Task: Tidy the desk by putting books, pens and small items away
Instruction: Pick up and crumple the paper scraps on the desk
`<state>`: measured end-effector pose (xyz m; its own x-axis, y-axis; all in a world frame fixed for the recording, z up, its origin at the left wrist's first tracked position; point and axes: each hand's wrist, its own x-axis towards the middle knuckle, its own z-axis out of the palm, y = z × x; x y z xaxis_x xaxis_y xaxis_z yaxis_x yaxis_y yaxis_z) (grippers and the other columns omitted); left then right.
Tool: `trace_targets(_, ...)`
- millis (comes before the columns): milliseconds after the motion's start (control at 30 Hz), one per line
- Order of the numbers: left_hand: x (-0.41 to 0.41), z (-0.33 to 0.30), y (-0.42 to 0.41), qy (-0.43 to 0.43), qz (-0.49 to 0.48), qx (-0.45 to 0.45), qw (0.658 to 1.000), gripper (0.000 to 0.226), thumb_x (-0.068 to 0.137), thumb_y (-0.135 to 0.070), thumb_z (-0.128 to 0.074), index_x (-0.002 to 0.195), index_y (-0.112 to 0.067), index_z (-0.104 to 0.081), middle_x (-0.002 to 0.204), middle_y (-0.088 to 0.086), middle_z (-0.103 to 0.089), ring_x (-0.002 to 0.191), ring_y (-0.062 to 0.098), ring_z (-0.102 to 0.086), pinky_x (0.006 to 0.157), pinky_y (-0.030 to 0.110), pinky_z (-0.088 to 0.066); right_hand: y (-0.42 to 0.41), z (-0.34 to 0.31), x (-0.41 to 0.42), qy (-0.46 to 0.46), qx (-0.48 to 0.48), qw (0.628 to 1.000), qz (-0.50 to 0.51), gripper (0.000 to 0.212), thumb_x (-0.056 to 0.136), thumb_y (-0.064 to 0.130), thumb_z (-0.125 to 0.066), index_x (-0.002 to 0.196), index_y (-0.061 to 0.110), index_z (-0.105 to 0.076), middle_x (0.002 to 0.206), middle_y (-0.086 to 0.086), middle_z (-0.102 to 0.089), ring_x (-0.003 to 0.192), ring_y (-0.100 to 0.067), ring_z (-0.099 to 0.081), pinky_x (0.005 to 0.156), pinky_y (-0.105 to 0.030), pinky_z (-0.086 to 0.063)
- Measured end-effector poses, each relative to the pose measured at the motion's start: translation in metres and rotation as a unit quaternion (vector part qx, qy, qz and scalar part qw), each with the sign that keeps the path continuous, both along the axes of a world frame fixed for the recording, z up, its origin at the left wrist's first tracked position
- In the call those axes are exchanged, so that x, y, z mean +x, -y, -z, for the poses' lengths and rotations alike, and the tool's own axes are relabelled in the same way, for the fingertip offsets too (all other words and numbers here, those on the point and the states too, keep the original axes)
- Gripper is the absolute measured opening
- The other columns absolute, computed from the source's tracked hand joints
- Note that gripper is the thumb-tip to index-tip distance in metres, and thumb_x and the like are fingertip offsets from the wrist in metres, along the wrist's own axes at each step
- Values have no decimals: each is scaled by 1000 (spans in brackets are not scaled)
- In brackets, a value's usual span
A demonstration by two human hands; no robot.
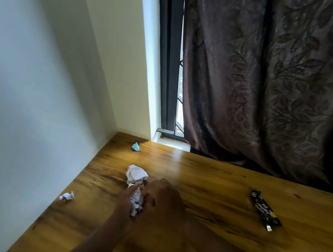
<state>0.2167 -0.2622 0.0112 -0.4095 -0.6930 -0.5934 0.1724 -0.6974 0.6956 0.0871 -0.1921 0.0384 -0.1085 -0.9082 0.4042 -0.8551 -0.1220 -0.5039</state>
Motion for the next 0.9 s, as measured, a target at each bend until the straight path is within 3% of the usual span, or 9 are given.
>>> trace_targets(67, 17, 0, 9, 17, 11, -22, 1000, 44, 70, -39, -86, 76, -10, -54, 56, 6, -58, 45, 14, -55, 44, 23, -47, 12, 3, 1, 28, -6, 999, 28, 27, 90, 29, -56, 90, 16, -79, 86, 0, -74, 77, -7, -60, 62, -27, -57)
trace_targets(133, 38, 3, 18, 59, -9, -17, 998, 41, 72, -37, -82, 67, -10, -52, 53, 6, -49, 42, 16, -45, 39, 21, -38, 25, 6, 2, 22, 38, 996, 79, 27, 91, 26, -60, 112, 23, -75, 106, 4, -74, 91, -9, -65, 74, -22, -56)
trace_targets(200, 55, 4, 21, 66, -19, -14, 998, 32, 89, -35, -73, 72, -10, -63, 64, 11, -59, 49, 21, -54, 42, 23, -44, 40, 9, 2, 9, 82, 991, 106, 43, 90, 24, -63, 133, 28, -63, 126, 4, -68, 109, -13, -63, 85, -25, -56)
trace_targets(267, 69, 6, 23, 63, -16, 1, 998, 31, 92, -37, -71, 79, -10, -67, 72, 11, -66, 57, 22, -61, 52, 27, -51, 59, 10, 7, -4, 140, 986, 91, 58, 93, 26, -64, 148, 34, -46, 142, 0, -57, 124, -19, -57, 93, -33, -56)
trace_targets(400, 96, 4, 34, 93, -5, 4, 996, 36, 92, -46, -70, 98, -11, -68, 75, 6, -69, 60, 18, -63, 63, 29, -54, 95, 11, 16, -56, 272, 960, 34, 69, 100, 33, -60, 155, 50, -21, 164, -3, -25, 142, -30, -39, 101, -43, -51)
trace_targets(500, 110, 0, 40, 98, 21, 21, 995, 46, 89, -50, -73, 112, -10, -69, 83, 9, -73, 77, 22, -67, 72, 33, -55, 111, 15, 22, -85, 297, 951, 15, 59, 101, 31, -61, 151, 47, -34, 161, 0, -29, 138, -29, -41, 98, -42, -53)
trace_targets(633, 122, -7, 48, 89, 48, 36, 994, 38, 87, -45, -78, 100, -11, -70, 87, 12, -72, 76, 23, -68, 77, 34, -55, 118, 20, 31, -44, 246, 966, 63, 40, 98, 19, -63, 134, 34, -55, 138, 0, -53, 118, -23, -55, 90, -34, -54)
trace_targets(800, 130, -11, 56, 85, 46, 32, 995, 42, 91, -45, -74, 110, -7, -69, 90, 13, -74, 79, 23, -68, 77, 33, -54, 117, 13, 32, 122, 180, 967, 133, 35, 87, 17, -78, 112, 35, -61, 116, 5, -66, 98, -14, -63, 70, -22, -54)
trace_targets(900, 129, -10, 57, 86, 21, 40, 995, 48, 93, -46, -72, 118, -5, -68, 95, 14, -73, 78, 24, -66, 77, 34, -53, 117, -3, 34, 256, 154, 948, 112, 42, 78, 19, -87, 108, 36, -64, 112, 7, -68, 98, -16, -70, 76, -32, -63)
